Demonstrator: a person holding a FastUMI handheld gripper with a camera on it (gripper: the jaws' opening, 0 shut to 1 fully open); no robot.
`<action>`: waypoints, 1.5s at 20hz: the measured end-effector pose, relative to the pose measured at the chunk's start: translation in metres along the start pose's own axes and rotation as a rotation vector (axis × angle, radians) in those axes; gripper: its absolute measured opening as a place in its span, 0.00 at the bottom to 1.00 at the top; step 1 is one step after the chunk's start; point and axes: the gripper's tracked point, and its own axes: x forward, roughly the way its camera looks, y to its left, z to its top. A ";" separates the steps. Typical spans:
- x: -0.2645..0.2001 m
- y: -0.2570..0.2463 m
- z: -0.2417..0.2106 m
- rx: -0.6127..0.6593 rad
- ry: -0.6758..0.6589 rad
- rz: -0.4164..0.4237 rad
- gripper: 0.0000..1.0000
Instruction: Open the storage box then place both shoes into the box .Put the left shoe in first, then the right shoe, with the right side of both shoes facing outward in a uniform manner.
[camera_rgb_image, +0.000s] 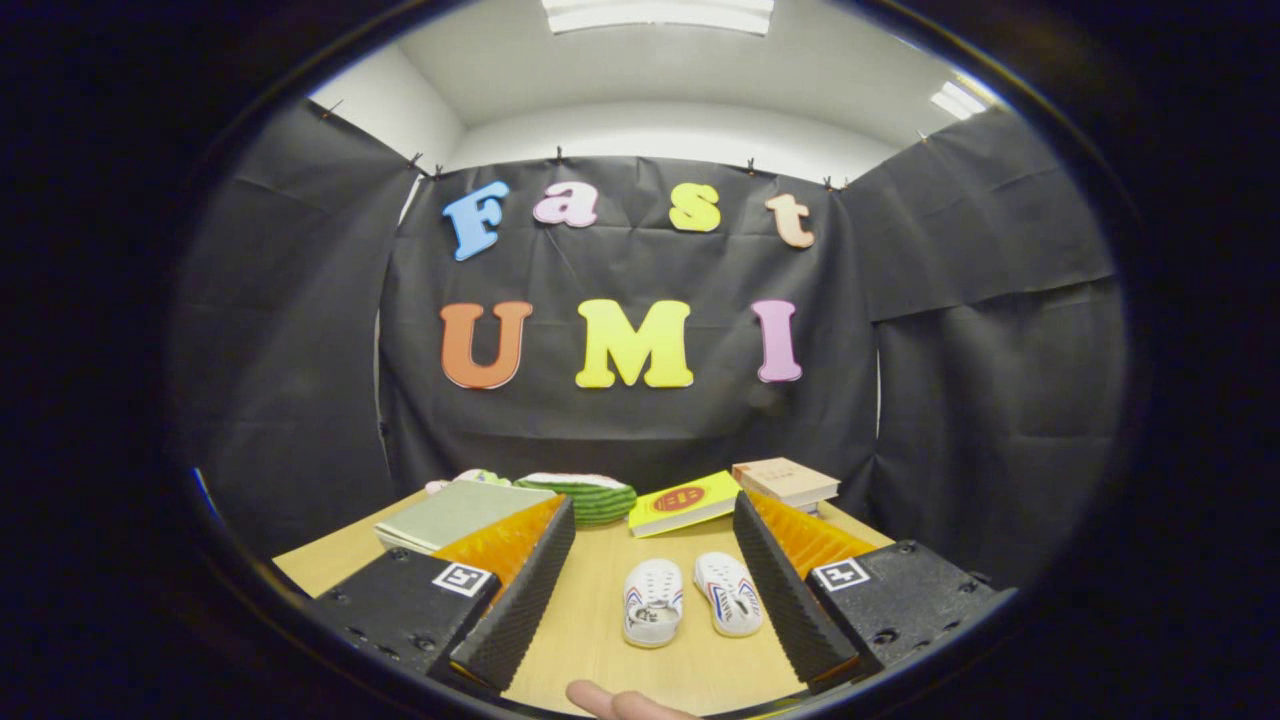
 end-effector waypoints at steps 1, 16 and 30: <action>0.010 0.001 -0.006 0.011 0.034 0.011 1.00; 0.208 0.071 -0.118 0.386 0.655 0.367 1.00; 0.261 0.137 -0.160 0.940 1.134 0.910 0.97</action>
